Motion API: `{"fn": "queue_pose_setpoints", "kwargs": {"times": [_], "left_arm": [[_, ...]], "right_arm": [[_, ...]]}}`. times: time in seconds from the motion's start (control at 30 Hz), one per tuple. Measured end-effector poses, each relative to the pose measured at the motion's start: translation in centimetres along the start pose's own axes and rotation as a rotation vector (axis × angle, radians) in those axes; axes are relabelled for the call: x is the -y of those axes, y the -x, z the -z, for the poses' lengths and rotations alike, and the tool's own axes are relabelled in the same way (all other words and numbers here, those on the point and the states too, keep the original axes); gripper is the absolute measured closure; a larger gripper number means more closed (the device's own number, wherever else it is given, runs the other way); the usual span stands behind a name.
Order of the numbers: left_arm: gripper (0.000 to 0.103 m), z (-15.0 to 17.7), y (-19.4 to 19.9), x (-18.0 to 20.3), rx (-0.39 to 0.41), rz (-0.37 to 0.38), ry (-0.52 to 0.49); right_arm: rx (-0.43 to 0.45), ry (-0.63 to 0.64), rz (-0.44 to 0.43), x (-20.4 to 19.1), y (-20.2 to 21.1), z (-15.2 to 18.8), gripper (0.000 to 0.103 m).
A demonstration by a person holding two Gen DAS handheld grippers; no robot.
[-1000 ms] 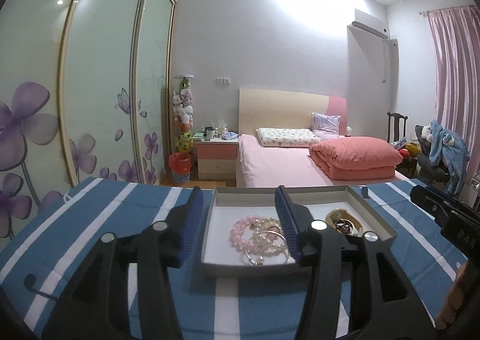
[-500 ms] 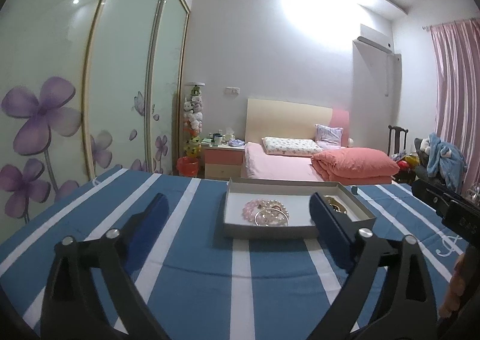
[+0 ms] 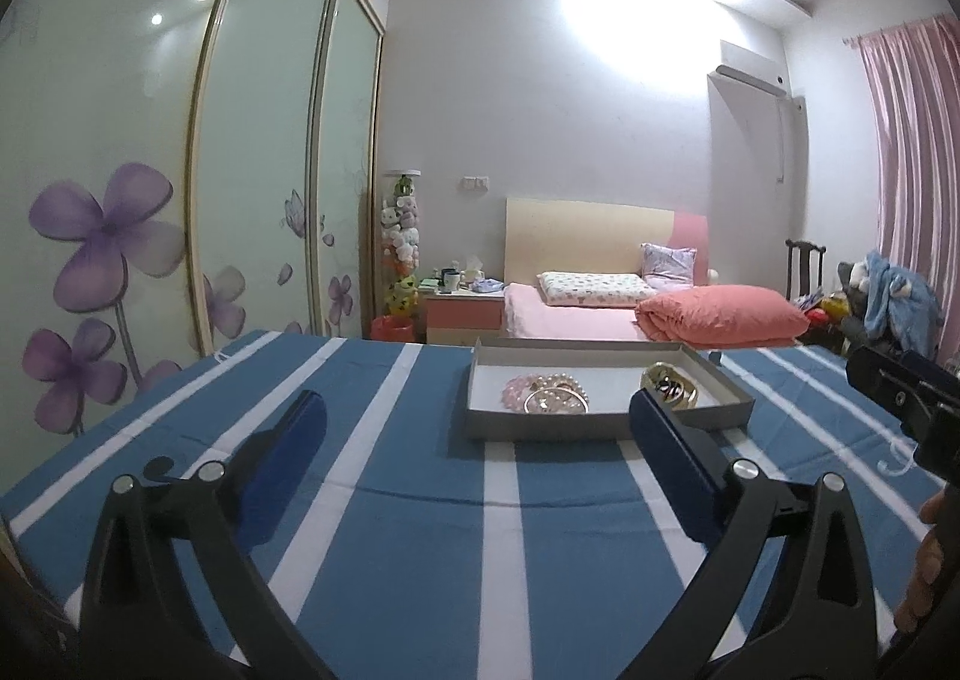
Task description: Organize jewelry
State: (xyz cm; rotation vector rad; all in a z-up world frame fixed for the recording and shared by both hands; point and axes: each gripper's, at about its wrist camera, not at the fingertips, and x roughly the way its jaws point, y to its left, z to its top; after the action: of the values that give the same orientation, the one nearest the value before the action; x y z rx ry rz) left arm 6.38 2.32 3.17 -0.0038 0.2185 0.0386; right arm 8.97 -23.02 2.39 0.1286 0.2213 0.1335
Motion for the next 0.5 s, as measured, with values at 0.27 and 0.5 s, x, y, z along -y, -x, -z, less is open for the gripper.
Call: {"fn": "queue_pose_setpoints", "kwargs": {"times": [0.27, 0.5], "left_arm": [[0.004, 1.1, 1.2, 0.6, 0.0, 0.023, -0.021], [0.004, 1.0, 1.6, 0.7, 0.013, 0.029, -0.02]], "right_arm": [[0.007, -0.002, 0.01, 0.0, 1.1, 1.3, 0.002], [0.025, 0.006, 0.01, -0.2, 1.5, 1.3, 0.002]]}}
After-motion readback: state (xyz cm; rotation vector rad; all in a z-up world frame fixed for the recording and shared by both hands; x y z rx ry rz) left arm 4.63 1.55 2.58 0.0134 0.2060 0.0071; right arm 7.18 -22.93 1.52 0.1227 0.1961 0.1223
